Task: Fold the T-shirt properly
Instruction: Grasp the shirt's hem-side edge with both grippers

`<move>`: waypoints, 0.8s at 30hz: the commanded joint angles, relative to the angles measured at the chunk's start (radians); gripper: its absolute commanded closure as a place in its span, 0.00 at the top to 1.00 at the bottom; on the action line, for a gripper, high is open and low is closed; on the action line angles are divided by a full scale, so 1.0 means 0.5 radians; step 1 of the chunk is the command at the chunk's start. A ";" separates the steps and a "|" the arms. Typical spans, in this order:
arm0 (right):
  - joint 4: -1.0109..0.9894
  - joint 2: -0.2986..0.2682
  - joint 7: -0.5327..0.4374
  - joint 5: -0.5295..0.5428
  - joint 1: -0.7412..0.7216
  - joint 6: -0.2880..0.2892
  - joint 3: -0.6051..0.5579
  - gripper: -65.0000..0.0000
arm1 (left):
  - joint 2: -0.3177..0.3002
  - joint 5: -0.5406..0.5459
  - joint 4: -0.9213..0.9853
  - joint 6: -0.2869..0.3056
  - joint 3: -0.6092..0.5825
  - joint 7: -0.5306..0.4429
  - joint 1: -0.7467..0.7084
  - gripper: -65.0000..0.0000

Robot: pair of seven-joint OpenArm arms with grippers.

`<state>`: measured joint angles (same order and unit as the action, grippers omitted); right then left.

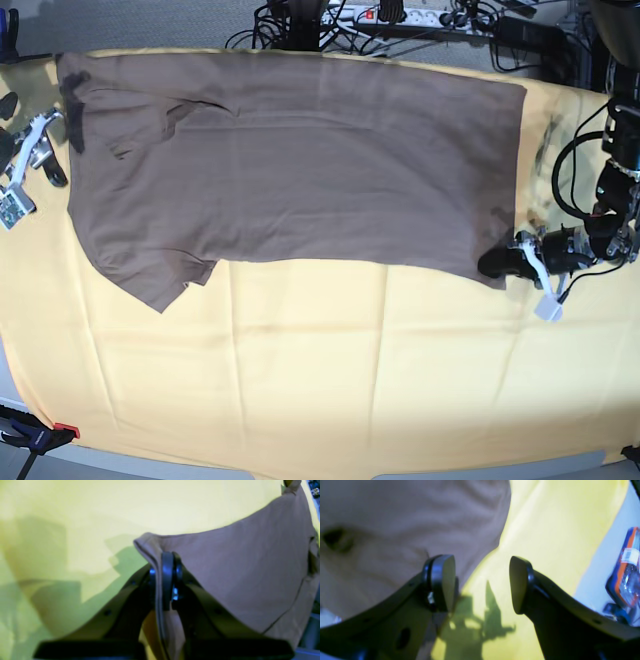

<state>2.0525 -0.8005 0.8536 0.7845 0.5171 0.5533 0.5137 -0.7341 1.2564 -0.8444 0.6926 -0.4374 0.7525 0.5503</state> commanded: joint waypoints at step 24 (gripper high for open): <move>-2.471 0.416 0.063 0.258 -1.814 0.290 -0.373 0.56 | -0.021 -0.095 -0.018 0.011 0.019 -0.092 0.058 0.00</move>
<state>0.7998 -0.5674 0.8974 0.8940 -0.3649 0.6937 0.3214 -0.7258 1.1900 -0.8436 0.6922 -0.4374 0.7292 0.5491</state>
